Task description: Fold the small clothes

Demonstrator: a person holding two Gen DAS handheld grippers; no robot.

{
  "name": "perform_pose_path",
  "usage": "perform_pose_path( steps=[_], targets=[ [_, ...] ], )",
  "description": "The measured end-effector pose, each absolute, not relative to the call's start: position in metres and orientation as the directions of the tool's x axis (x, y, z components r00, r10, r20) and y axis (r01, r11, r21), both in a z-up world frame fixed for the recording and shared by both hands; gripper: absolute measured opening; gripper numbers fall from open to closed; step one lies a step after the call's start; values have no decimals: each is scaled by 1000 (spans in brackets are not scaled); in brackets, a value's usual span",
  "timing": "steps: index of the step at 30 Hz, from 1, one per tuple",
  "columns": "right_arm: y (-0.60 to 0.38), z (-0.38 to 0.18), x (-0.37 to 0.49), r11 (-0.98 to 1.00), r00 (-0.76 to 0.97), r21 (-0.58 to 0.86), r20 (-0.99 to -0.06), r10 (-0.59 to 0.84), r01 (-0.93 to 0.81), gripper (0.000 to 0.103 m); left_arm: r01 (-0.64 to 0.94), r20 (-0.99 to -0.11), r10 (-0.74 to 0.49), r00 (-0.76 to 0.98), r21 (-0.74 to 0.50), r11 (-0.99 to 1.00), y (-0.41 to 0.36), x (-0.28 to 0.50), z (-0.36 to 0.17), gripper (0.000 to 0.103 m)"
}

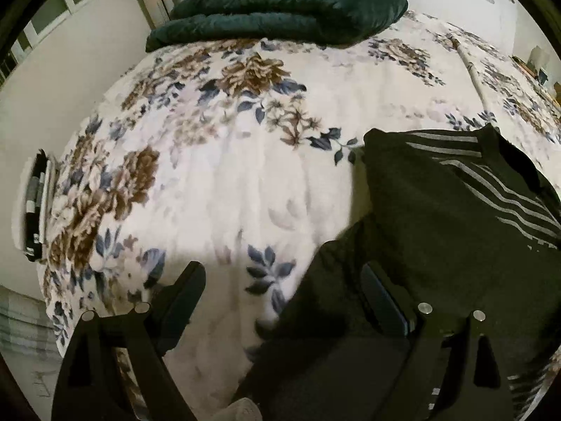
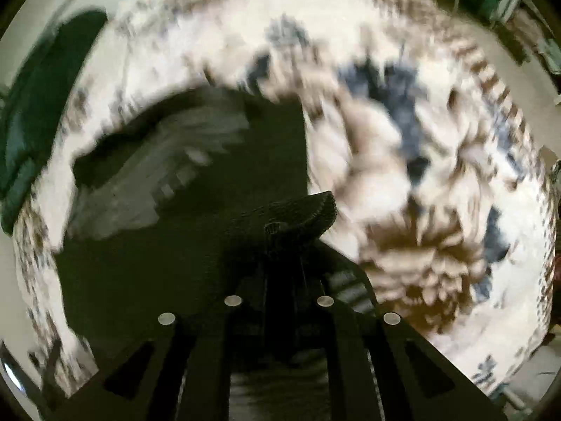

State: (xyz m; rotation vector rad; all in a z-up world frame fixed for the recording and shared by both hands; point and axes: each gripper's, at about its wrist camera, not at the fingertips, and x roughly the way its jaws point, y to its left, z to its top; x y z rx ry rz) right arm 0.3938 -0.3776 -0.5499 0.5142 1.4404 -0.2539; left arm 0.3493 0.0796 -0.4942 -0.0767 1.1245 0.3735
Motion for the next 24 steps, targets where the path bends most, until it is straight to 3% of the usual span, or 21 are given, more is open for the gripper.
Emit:
perform_pose_path(
  steps=[1,2,4,8,13,16,18,24],
  targets=[
    [-382,-553,390,862,119,174,-984,133,475,42,-329,-894,246,375,120,937,80,351,-495,91],
    [-388,-552,384,855,127,163,-985,115,492,51,-328,-895,242,375,116,938,81,352,-495,91],
    [-399,-545,375,833,151,158,-984,90,531,52,-328,-896,238,375,112,938,82,354,-497,91],
    [-409,-534,369,759,260,290,-952,164,583,59,-329,-904,225,363,102,939,84,361,-506,91],
    [-401,-557,389,747,245,315,-947,206,586,60,-329,-912,217,349,97,939,85,367,-514,91],
    [-387,-583,394,827,50,82,-997,65,556,53,-330,-916,210,341,93,939,89,365,-517,91],
    [-383,-588,387,836,9,52,-998,56,546,53,-328,-921,205,330,92,940,92,361,-520,91],
    [-382,-544,390,830,115,80,-993,19,551,53,-328,-937,176,301,71,942,101,353,-531,91]
  ],
)
